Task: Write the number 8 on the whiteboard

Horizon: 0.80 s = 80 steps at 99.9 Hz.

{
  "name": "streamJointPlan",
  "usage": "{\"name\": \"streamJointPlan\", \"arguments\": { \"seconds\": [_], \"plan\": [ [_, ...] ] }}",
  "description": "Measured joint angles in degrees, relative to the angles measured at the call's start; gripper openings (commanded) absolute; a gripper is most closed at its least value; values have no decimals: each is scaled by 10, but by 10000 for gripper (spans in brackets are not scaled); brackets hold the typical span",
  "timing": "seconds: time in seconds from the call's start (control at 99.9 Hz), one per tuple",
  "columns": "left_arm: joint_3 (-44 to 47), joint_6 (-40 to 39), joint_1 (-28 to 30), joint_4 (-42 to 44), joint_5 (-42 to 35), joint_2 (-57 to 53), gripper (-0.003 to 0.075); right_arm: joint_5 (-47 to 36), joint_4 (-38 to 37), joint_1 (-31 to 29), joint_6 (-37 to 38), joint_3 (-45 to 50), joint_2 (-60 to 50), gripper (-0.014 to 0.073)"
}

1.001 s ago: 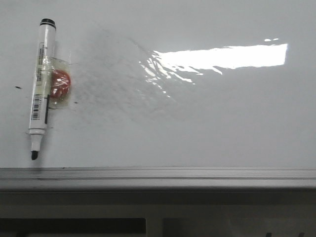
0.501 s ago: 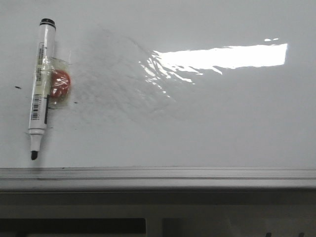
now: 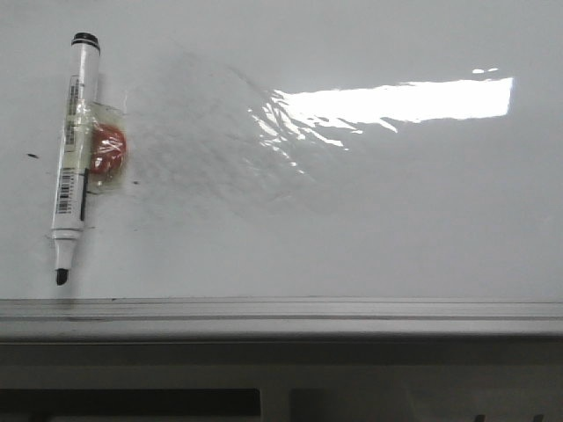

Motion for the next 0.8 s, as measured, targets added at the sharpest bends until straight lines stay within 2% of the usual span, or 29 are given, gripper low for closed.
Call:
{"name": "streamJointPlan", "arguments": {
  "seconds": [0.22, 0.37, 0.42, 0.47, 0.541, 0.561, 0.641, 0.691, 0.801],
  "plan": [
    [-53, -4, 0, -2, 14, 68, -20, 134, 0, 0, 0, -76, 75, -63],
    [-59, -13, -1, -17, 25, 99, 0, 151, 1, 0, 0, -97, 87, -63],
    [-59, -16, -4, -32, 34, 109, 57, 151, 1, 0, 0, -99, 87, -63],
    [-59, -18, -13, -44, 39, 120, 146, 154, 2, 0, 0, -99, 87, -63],
    [-59, -19, -30, -51, 36, 137, 304, 154, 2, 0, 0, -99, 87, -63],
    [-59, -19, -37, -51, 33, 142, 371, 155, 2, 0, 0, -99, 87, -63],
    [-59, -19, -62, -52, 11, 164, 508, 155, 2, 0, 0, -99, 87, -63],
    [-59, -19, -79, -53, -12, 178, 538, 156, 2, 0, 0, -99, 87, -63],
    [-59, -22, -122, -53, -72, 206, 514, 157, 2, 0, 0, -99, 87, -63]
  ]
}}
